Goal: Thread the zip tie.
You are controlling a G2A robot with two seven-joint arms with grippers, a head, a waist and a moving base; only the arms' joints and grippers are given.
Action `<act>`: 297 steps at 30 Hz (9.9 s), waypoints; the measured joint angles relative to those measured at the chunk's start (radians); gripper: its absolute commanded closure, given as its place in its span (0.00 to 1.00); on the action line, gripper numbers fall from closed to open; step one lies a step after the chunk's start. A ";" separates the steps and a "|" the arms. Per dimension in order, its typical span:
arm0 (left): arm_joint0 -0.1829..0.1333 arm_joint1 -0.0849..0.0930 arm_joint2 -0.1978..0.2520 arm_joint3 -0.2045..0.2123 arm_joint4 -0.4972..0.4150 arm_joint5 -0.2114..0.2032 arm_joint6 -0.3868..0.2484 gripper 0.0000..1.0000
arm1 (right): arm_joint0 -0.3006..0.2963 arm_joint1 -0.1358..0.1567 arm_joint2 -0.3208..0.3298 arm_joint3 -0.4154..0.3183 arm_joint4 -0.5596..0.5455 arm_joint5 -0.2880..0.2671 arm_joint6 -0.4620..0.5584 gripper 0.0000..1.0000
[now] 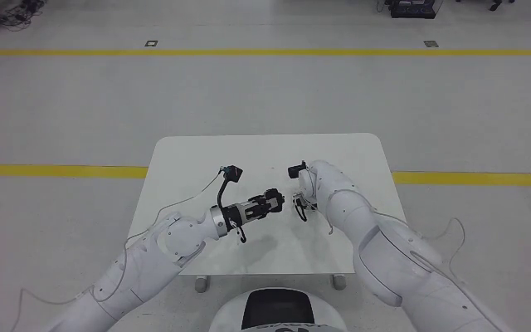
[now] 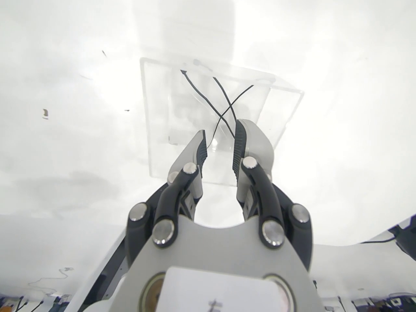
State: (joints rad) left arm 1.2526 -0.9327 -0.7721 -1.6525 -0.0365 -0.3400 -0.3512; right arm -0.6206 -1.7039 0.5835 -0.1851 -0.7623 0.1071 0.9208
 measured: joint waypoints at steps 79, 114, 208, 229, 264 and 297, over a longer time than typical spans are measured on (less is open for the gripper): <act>0.000 0.000 0.000 0.000 0.000 0.000 0.000 1.00 | 0.113 0.103 0.173 -0.041 0.082 -0.184 -0.029 0.00; 0.000 0.000 0.000 0.000 0.000 0.000 0.000 1.00 | 0.024 0.262 0.005 -0.452 -0.040 -0.447 0.243 0.00; 0.000 0.000 0.000 0.000 0.000 0.000 0.000 1.00 | -0.001 0.219 -0.414 -0.350 0.050 -0.447 -0.024 0.73; 0.000 0.000 0.000 0.000 0.000 0.000 0.000 1.00 | -0.002 0.177 -0.414 -0.274 0.048 -0.447 -0.046 0.81; 0.000 0.000 0.000 0.000 0.000 0.000 0.000 1.00 | 0.006 0.160 -0.414 -0.234 0.075 -0.447 -0.042 0.86; 0.000 0.000 0.000 0.000 0.000 0.000 0.000 1.00 | 0.006 0.146 -0.414 -0.211 0.082 -0.447 -0.021 1.00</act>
State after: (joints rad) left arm 1.2526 -0.9327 -0.7721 -1.6525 -0.0365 -0.3400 -0.3512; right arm -0.6143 -1.5581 0.1700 -0.3956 -0.6804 -0.3400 0.9000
